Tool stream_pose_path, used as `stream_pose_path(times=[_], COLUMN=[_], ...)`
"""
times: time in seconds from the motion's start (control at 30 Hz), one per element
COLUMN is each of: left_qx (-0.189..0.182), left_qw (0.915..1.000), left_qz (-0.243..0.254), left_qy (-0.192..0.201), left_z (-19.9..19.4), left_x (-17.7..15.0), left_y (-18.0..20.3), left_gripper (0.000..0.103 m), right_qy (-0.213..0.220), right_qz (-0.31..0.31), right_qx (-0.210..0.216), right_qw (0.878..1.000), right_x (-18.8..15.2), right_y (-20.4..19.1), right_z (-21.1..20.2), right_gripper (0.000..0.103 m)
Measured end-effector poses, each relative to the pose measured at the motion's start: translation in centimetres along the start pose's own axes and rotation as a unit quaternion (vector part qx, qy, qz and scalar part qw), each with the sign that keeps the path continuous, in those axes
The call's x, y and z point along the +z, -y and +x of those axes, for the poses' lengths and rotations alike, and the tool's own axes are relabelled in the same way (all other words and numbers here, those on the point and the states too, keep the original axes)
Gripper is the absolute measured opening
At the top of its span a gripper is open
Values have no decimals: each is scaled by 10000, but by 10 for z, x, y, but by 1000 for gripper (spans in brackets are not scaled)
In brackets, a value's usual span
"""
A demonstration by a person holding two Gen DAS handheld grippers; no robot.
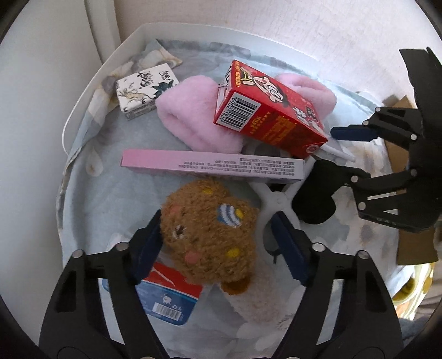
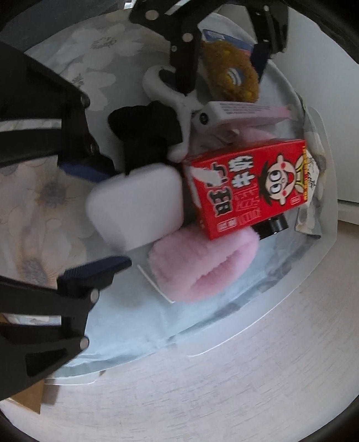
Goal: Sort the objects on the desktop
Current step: 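Grasp the brown teddy keychain with the left tool while the right tool grasps the white earphone case, then carry both items to the cardboard box and open both tools to drop them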
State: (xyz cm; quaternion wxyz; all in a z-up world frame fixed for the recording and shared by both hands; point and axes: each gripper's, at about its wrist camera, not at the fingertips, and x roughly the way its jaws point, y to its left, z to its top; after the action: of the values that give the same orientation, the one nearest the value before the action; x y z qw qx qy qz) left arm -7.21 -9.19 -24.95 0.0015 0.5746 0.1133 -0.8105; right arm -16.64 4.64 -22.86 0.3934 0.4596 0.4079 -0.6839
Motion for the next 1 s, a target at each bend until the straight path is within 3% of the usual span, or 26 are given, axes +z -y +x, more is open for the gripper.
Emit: stream_pose_path(times=[0.1,0.23,0.33,0.73,0.83,0.9,1.0], left_qx=[-196,-418,-497,-669,-635,-602,-640], left_qw=[9997,9984,9978,9960,9962,9962,9950], left_qz=[-154,-389,-433,-391,-279,-138,91], left_qy=[-6,37,42,435,521,612,759], left_z=[-3,-7,-9,-62,-76,-87,-99], left_x=[0,-4,-6,-5,0,2,12], left_y=[-2,-7,-8,-10,0,4,18], left_gripper=[51,49,47,46,46,46,46], right_qy=[93,173,172,388,640,841,1159], right_qz=[85,328,534,1553,1881,2061,2357], right_qx=[35,150,230,880,999,1064,1104], right_qw=[9999,9992,9982,9832,9750,9691,9585], right_x=[-2,-5,-8,-30,-45,-32,-30], right_y=[7,23,34,83,56,37,41], right_z=[-7,-23,-29,-72,-98,-106,-133], right_gripper=[37,20,14,12,12,12,12])
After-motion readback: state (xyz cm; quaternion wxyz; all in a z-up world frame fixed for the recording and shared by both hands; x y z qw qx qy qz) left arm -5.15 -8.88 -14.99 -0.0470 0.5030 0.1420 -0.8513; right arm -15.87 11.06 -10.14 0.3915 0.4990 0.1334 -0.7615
